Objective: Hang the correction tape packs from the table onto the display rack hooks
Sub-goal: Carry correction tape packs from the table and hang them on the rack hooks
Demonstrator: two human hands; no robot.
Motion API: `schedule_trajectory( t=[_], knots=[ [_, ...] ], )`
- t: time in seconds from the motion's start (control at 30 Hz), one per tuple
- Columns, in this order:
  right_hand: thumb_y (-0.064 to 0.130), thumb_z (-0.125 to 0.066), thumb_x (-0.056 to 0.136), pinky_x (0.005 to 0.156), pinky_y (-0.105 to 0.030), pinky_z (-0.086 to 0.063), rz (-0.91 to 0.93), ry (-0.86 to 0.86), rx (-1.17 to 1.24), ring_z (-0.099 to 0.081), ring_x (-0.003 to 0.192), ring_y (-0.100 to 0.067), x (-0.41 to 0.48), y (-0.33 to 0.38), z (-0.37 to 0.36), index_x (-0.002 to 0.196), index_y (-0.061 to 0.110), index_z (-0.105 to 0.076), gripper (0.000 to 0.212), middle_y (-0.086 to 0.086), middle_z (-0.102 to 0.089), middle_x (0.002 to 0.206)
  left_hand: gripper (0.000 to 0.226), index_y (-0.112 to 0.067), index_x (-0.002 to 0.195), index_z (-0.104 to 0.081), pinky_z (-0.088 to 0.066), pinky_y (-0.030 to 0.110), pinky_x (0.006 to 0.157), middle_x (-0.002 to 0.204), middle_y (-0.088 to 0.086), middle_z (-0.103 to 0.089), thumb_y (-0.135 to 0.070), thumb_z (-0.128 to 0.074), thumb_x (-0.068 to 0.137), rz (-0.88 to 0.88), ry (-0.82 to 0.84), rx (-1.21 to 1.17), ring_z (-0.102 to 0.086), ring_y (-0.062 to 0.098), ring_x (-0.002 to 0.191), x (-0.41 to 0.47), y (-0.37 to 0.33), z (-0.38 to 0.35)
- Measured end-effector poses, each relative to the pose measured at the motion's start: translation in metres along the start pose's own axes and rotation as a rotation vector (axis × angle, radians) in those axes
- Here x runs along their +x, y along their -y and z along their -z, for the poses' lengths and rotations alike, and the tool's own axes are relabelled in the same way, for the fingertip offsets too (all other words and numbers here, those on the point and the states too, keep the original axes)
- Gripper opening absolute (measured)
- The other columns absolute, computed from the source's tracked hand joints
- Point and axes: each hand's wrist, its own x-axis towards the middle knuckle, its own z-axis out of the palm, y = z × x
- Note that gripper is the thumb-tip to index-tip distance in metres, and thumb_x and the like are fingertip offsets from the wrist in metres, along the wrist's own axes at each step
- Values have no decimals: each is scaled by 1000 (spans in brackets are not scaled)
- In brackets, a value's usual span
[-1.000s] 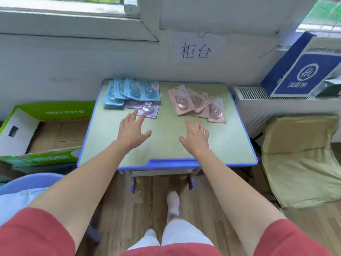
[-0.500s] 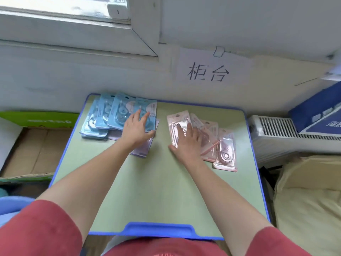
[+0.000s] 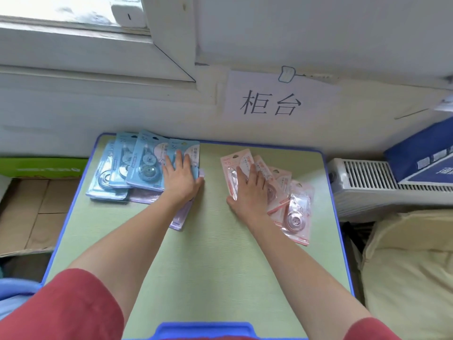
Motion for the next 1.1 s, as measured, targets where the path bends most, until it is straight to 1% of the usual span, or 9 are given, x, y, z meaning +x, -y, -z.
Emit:
schedule_trajectory(
  t=[0.13,0.33,0.47,0.57,0.6,0.73,0.9,1.03,1.1],
  knots=[
    [35,-58,88,117,-43,-6,10,-16,41,-8,144,-35,-2,1,1,153,22,-12,81,-14,-2,159,71,-13,150,-17,-2,52,115,160,9,-1,-46,-47,95,-15,0,4,4,44,144,-13,-7,-7],
    [35,-57,88,115,-44,-11,18,-40,53,-8,143,-37,-13,3,6,152,22,-16,77,-13,-3,159,64,-15,140,-34,-20,50,113,156,10,-14,-38,-61,87,-64,-43,-50,-10,41,142,-34,-9,-15],
    [39,-56,87,113,-44,-13,-13,-73,43,-9,143,-36,-31,6,4,152,24,-15,78,-11,-4,159,65,-16,146,-29,-15,48,116,159,11,-5,-41,-54,92,-61,-61,-98,-8,39,143,-50,-1,-13],
    [39,-57,87,116,-46,-6,-39,-92,61,-4,144,-38,-54,9,0,152,23,-16,79,-13,-5,159,66,-18,147,-26,-12,46,117,161,8,1,-47,-50,94,-91,-58,-73,-5,39,144,-70,9,-10],
    [39,-57,87,116,-46,-6,-48,-108,73,-4,144,-38,-64,10,-2,152,22,-17,79,-13,-6,159,66,-19,148,-25,-12,45,117,161,8,1,-48,-48,94,-106,-69,-65,-5,39,144,-77,13,-10],
    [37,-58,87,112,-44,-22,-115,-151,119,-11,142,-37,-117,16,-12,152,21,-18,78,-12,-7,159,67,-20,150,-21,-13,43,117,161,8,0,-40,-50,94,-194,-94,-23,-4,34,145,-120,28,-12],
    [37,-59,86,108,-43,-27,-203,-174,155,-17,139,-35,-195,23,-41,151,22,-19,78,-12,-7,159,70,-22,153,-14,-13,43,116,161,7,2,-39,-50,95,-274,-69,-3,-2,30,147,-185,46,-23],
    [38,-59,87,108,-44,-27,-244,-163,142,-16,141,-36,-258,24,-60,152,21,-17,79,-12,-7,158,70,-22,153,-15,-14,43,115,161,8,-2,-38,-51,95,-330,-86,19,-5,29,146,-240,52,-38],
    [37,-60,86,106,-46,-29,-256,-198,168,-19,139,-37,-286,20,-68,151,20,-21,78,-13,-10,158,71,-22,153,-14,-13,43,115,160,8,-2,-38,-51,95,-359,-82,36,-4,29,146,-266,50,-45]
  ],
)
